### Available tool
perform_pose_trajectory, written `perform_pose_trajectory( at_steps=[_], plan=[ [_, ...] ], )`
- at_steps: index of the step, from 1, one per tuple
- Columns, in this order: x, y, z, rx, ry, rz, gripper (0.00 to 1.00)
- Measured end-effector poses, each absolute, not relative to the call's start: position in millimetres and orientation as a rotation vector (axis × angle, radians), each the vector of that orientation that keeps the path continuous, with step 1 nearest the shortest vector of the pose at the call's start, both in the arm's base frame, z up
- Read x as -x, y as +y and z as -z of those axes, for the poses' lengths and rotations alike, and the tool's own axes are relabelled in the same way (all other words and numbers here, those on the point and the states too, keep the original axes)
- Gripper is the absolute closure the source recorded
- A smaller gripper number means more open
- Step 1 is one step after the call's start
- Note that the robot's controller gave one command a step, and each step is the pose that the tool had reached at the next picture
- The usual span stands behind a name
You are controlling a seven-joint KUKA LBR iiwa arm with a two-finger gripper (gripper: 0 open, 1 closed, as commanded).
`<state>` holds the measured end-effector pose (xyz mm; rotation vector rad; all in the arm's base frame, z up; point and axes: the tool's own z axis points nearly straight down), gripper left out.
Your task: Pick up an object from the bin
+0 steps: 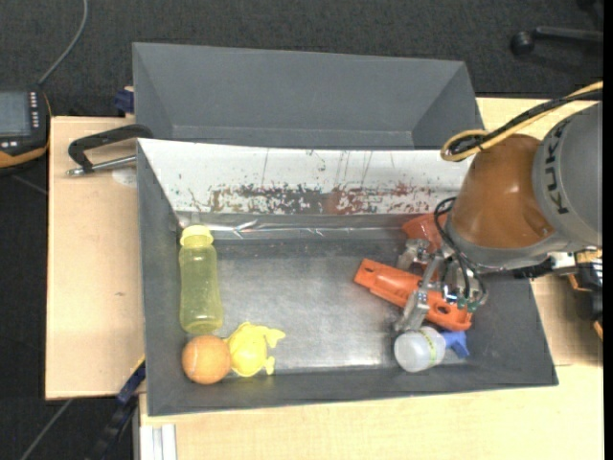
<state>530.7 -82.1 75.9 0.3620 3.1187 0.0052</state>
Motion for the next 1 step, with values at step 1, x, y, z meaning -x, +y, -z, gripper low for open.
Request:
perform_pose_trajectory(
  at_steps=[1],
  plan=[
    [-532.8, -82.3, -48.0, -0.41, 3.107, -0.006, 1.0]
  ],
)
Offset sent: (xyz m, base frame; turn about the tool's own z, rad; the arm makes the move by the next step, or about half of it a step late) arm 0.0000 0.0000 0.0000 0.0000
